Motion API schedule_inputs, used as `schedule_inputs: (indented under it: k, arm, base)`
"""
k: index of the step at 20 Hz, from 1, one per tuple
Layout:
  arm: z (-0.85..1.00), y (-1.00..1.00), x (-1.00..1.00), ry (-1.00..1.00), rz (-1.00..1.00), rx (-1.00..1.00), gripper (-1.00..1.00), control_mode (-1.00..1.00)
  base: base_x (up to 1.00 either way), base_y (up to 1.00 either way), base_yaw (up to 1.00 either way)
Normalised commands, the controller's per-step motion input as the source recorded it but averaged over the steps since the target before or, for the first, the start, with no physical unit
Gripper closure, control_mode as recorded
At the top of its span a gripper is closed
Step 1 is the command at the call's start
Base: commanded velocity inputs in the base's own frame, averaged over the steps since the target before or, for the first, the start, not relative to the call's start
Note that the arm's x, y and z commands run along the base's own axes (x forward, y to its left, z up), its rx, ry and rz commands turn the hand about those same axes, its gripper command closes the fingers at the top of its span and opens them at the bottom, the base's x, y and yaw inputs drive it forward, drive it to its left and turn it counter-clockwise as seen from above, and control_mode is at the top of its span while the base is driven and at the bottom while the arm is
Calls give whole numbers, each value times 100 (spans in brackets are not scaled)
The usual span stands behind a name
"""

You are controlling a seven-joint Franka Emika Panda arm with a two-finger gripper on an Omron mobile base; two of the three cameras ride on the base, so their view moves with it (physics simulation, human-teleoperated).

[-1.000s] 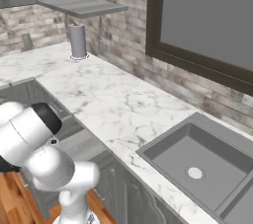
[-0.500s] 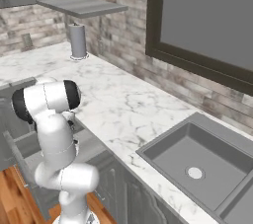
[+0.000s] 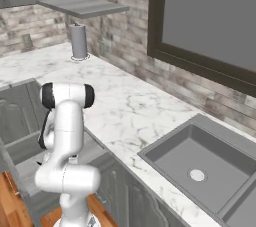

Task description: Pick up the metallic utensils from the counter and place them in the open drawer. Make sure not to pick up any wooden utensils.

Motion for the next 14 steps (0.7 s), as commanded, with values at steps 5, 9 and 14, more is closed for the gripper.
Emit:
schedule_inputs:
  k: [5, 9, 14]
  arm:
    - [-29, 18, 4, 1, 0, -1, -100, -100]
    - [54, 0, -7, -4, -1, 0, -100, -100]
    - [100, -15, -25, -10, -8, 0, -100, -100]
  base:
    - [0, 0, 0]
    - [0, 0, 0]
    - [0, 0, 0]
